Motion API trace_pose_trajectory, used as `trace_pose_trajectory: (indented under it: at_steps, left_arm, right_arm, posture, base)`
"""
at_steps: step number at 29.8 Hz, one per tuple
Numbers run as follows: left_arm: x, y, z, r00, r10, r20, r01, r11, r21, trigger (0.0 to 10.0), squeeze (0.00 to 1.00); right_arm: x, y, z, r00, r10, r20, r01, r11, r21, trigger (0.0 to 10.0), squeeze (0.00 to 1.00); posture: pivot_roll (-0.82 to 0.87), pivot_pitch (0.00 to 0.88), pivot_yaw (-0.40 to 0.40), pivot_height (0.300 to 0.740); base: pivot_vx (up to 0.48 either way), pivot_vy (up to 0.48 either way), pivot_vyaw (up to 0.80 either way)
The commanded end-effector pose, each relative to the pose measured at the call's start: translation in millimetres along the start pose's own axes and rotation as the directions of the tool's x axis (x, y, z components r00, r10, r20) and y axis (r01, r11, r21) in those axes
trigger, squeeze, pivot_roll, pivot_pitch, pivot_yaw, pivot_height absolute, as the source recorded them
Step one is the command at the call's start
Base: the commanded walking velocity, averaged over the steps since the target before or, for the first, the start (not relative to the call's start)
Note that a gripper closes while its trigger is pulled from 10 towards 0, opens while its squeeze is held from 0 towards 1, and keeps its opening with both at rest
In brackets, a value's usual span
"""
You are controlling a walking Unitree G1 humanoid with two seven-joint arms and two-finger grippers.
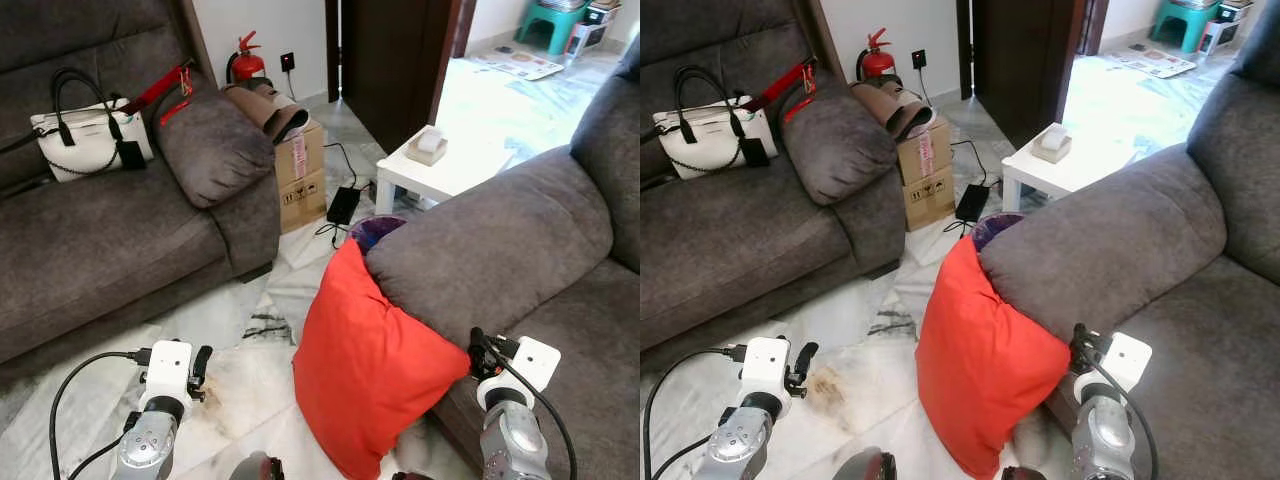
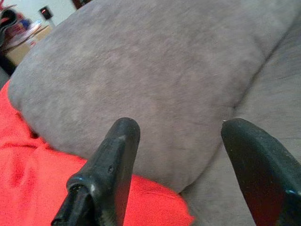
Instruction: Move the pillow to the sofa from floor
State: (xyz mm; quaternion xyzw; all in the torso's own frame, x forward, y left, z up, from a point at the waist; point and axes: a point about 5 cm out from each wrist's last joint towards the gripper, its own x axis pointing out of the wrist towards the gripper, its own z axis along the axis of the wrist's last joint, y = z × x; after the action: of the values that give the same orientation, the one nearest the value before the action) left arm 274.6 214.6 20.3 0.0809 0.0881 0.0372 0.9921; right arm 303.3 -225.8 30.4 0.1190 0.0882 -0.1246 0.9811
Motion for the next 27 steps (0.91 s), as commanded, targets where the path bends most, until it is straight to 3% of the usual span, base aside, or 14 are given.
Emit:
trace_pose_trajectory:
  at_steps: [1,8,27]
  left_arm:
    - [-6.7,8.2,-20.4,0.993,0.017,-0.118,-0.016,1.000,0.012,10.0,0.00]
    - [-20.8,10.6,-50.8,0.953,0.043,-0.300,-0.028,0.998,0.055,10.0,0.00]
    - [-18.9,8.3,-47.0,0.964,0.059,-0.260,-0.054,0.998,0.026,10.0,0.00]
  right_arm:
    - [0.5,0.2,-2.2,0.999,0.021,-0.027,-0.021,1.000,0.004,10.0,1.00]
    - [1.2,1.3,0.1,0.999,0.039,-0.014,-0.039,0.999,0.012,10.0,1.00]
    - [-2.7,-1.3,-8.2,0.998,0.030,-0.046,-0.029,0.999,0.031,10.0,1.00]
  posture:
    - [0.12,0.158,0.081,0.641]
    - [0.12,0.157,0.081,0.641]
    - [0.13,0.173,0.067,0.641]
  base:
    - [0.000,0.000,0.00]
    - [0.000,0.000,0.00]
    - [0.000,0.000,0.00]
